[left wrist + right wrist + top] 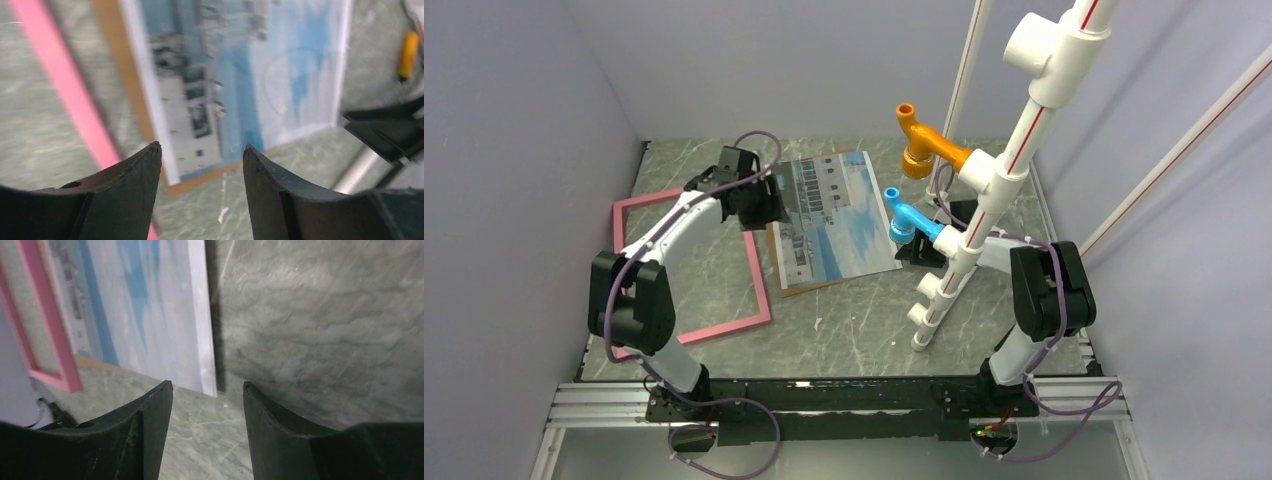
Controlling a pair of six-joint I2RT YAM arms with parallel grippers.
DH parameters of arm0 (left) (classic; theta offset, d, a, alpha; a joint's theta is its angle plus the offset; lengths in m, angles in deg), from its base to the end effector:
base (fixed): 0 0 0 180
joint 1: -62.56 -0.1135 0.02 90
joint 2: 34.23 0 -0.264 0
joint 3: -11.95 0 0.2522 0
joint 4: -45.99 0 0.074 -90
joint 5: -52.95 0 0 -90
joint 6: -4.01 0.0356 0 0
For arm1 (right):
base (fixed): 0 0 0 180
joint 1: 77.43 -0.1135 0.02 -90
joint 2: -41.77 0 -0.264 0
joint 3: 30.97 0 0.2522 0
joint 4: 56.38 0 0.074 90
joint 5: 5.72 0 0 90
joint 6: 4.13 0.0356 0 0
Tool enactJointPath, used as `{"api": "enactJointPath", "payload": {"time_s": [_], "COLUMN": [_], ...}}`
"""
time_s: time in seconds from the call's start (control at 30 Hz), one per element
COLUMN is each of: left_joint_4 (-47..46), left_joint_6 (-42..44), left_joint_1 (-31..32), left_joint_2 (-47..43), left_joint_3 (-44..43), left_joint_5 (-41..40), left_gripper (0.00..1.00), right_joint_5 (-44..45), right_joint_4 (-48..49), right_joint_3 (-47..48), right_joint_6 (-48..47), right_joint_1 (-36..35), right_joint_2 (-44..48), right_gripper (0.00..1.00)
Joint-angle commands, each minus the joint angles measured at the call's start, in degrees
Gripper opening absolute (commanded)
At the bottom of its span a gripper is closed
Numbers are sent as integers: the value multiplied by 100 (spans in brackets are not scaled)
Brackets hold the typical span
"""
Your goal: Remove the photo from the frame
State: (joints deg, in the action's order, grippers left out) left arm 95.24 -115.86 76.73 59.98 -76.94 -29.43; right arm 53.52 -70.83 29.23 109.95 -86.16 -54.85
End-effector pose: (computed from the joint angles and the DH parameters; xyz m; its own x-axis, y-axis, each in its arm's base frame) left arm 0.3419 -0.0912 0.2644 -0.8430 -0.2963 -0.4489 -0.1184 0.9164 -0.3824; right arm 0.3129 0.0665 0.1449 -0.8834 0.2191 -0.4143 -0.0975 0.7788 0.6197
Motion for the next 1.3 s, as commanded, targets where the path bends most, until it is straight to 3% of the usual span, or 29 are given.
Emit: {"api": "enactJointPath", "payload": {"time_s": [0.0, 0.33, 0.73, 1.13, 1.27], "left_joint_4": [-971, -1652, -1475, -1629, -1579], "left_joint_6": [-97, -325, -237, -309, -309], "left_joint_1": [698, 1337, 1383, 1428, 1447], "left_joint_2": [-155, -364, -727, -682, -644], "left_joint_3": [238, 746, 1066, 1292, 1219], "left_joint_5": [1046, 1327, 1248, 1282, 1242], "left_gripper": [64, 65, 64, 62, 62], "right_joint_5": [-418, -917, -1166, -1341, -1437], "right_joint_4": [377, 807, 1493, 1403, 1337], "right_joint_3": [-359, -744, -1027, -617, -418], "right_joint_6": [186, 546, 880, 1011, 1020], "right_joint_1": [120, 146, 153, 155, 152], "right_joint_2": [296, 184, 156, 310, 140], "right_gripper": [56, 51, 44, 42, 37]}}
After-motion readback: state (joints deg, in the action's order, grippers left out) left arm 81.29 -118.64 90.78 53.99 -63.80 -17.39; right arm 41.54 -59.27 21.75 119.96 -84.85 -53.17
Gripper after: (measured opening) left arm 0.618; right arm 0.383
